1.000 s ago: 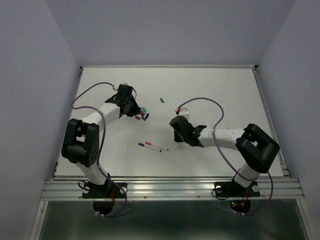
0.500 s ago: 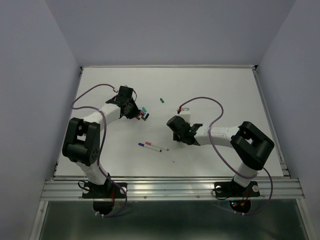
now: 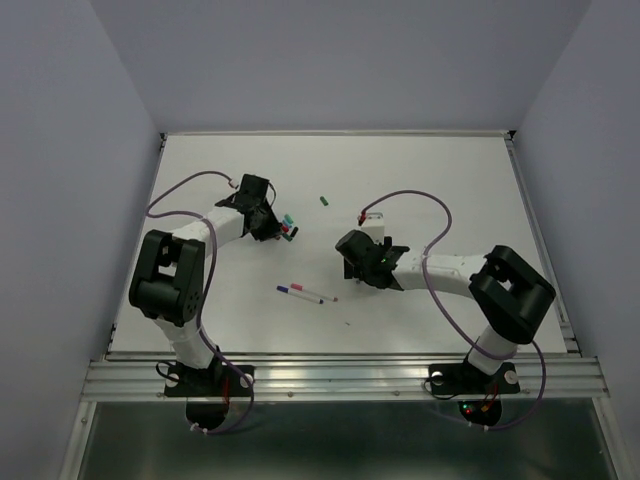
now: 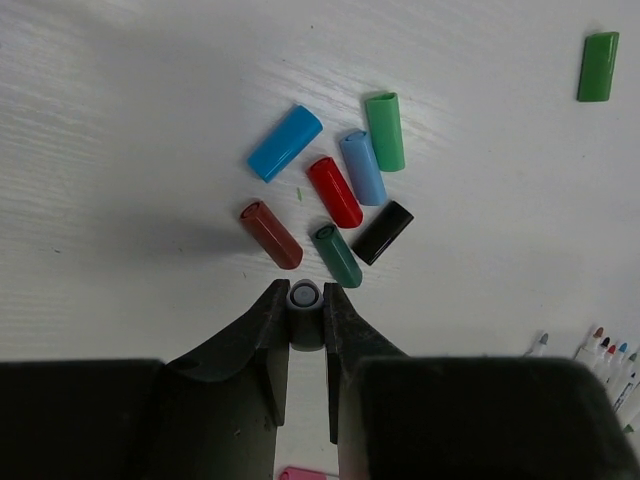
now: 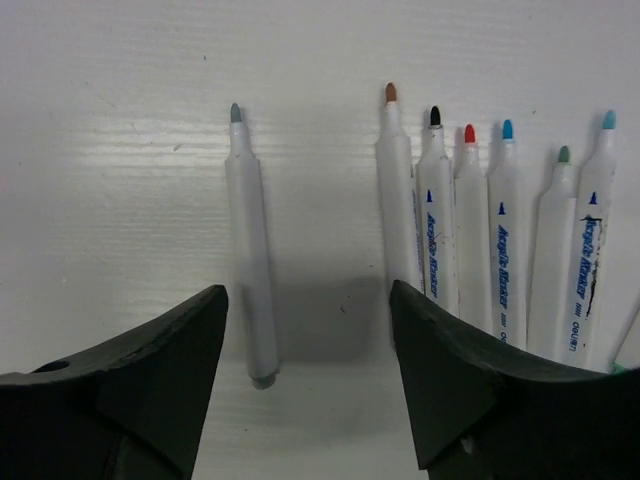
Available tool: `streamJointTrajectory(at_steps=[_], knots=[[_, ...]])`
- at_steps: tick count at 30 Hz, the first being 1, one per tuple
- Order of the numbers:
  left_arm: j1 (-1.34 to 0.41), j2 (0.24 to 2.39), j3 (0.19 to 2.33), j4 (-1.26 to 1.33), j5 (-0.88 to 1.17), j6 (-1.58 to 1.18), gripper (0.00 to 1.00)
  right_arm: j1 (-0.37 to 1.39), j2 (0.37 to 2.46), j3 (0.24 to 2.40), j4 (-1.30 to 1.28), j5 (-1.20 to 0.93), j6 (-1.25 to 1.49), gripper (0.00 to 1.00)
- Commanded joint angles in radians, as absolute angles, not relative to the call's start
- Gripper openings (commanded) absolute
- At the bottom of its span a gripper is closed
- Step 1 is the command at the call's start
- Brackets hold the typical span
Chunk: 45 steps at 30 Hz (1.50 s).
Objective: Open the pen caps
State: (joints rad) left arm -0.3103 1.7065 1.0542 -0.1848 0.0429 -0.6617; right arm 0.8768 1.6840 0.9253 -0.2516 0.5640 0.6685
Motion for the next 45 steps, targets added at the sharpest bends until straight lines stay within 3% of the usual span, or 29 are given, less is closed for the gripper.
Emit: streamJointTrajectory(at_steps=[1, 7, 9, 11, 14, 16, 25, 37, 41, 45], knots=[[-0.325, 1.721, 1.057, -0.199, 0.028, -0.649, 0.06, 0.876, 1.617, 0.982, -0.256, 0.673, 0.592, 0.79], [-0.33, 1.746, 1.074, -0.207, 0.032, -0.652, 0.2, 0.876, 1.536, 0.939, -0.135, 0.526, 0.486, 0.92], [-0.33, 1.749, 1.08, -0.215, 0.032, -0.652, 0.2, 0.876, 1.508, 0.914, -0.071, 0.445, 0.454, 0.96], [-0.331, 1.747, 1.078, -0.221, 0.026, -0.653, 0.31, 0.876, 1.47, 0.876, -0.013, 0.344, 0.396, 1.0], [-0.331, 1.738, 1.075, -0.222, 0.026, -0.657, 0.33, 0.876, 1.436, 0.832, 0.057, 0.215, 0.312, 1.0], [-0.333, 1.727, 1.071, -0.222, 0.025, -0.658, 0.53, 0.876, 1.43, 0.819, 0.061, 0.166, 0.263, 1.0], [-0.348, 1.661, 1.071, -0.232, 0.032, -0.653, 0.75, 0.876, 1.427, 0.782, 0.092, -0.038, 0.114, 1.0], [-0.36, 1.588, 1.077, -0.248, 0.011, -0.623, 0.79, 0.928, 1.499, 0.787, -0.029, 0.024, -0.083, 1.0], [-0.36, 1.585, 1.069, -0.236, 0.02, -0.627, 0.84, 0.968, 1.561, 0.807, -0.058, 0.064, -0.118, 1.0], [-0.36, 1.533, 1.052, -0.224, 0.017, -0.626, 0.95, 0.979, 1.614, 0.828, -0.058, 0.097, -0.133, 1.0]])
